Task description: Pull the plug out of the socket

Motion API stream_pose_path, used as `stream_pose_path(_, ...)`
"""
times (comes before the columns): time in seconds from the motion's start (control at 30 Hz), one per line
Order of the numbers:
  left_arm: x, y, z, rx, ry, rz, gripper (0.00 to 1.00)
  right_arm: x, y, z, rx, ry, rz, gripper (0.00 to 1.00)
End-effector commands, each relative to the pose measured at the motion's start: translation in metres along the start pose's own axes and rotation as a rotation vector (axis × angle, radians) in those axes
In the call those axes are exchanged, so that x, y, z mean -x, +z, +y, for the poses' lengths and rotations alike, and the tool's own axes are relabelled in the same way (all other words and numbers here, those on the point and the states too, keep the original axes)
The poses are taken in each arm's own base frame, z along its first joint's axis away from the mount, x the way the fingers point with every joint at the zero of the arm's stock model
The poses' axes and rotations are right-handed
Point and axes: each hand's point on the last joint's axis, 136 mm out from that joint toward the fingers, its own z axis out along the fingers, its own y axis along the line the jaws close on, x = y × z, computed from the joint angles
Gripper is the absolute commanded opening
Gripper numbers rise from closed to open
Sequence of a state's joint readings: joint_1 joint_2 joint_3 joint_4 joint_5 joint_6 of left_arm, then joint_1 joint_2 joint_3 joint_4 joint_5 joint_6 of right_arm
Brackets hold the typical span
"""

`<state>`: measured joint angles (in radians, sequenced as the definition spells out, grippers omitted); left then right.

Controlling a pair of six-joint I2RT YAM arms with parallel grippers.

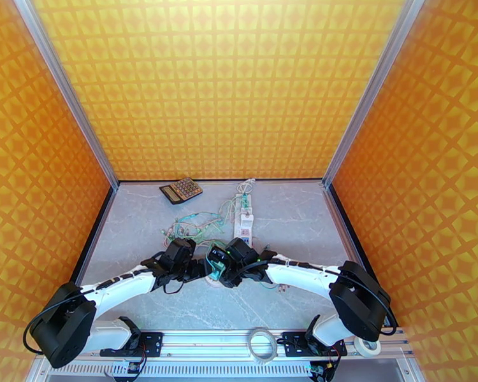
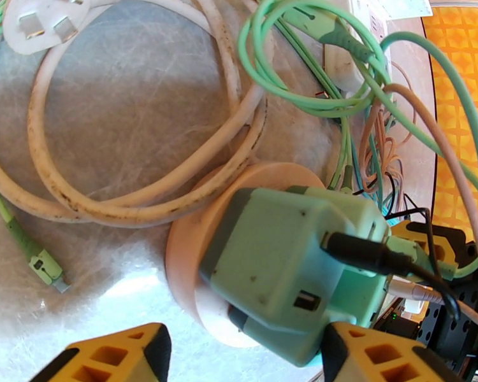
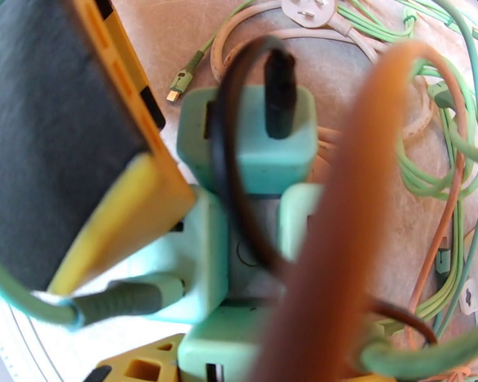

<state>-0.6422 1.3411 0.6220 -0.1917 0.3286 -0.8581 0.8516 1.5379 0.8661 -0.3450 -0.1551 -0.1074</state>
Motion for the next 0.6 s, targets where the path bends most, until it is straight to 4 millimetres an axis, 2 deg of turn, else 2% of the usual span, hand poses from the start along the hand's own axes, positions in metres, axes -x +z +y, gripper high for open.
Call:
stream_pose_path(0.0, -0.028, 0.005, 0.046, 0.195, -0.012, 0.105, 0.65, 0.017, -0.006, 0.004, -0.009, 0.071, -0.062, 0.37)
stream_pose_path(0.13, -0.020, -0.003, 0.052, 0.250, 0.046, 0.117, 0.65, 0.030, -0.007, 0.019, -0.018, 0.103, -0.089, 0.36)
stream_pose_path(0.3, -0.012, -0.011, 0.059, 0.278, 0.089, 0.130, 0.65, 0.038, -0.003, 0.043, -0.074, 0.024, -0.114, 0.37)
stream_pose_path(0.47, -0.016, -0.005, 0.061, 0.263, 0.073, 0.142, 0.64, 0.029, 0.006, 0.039, -0.103, 0.030, -0.067, 0.37)
stream_pose_path(0.57, -0.020, -0.002, 0.065, 0.270, 0.063, 0.153, 0.65, 0.028, 0.007, 0.038, -0.032, 0.121, -0.062, 0.37)
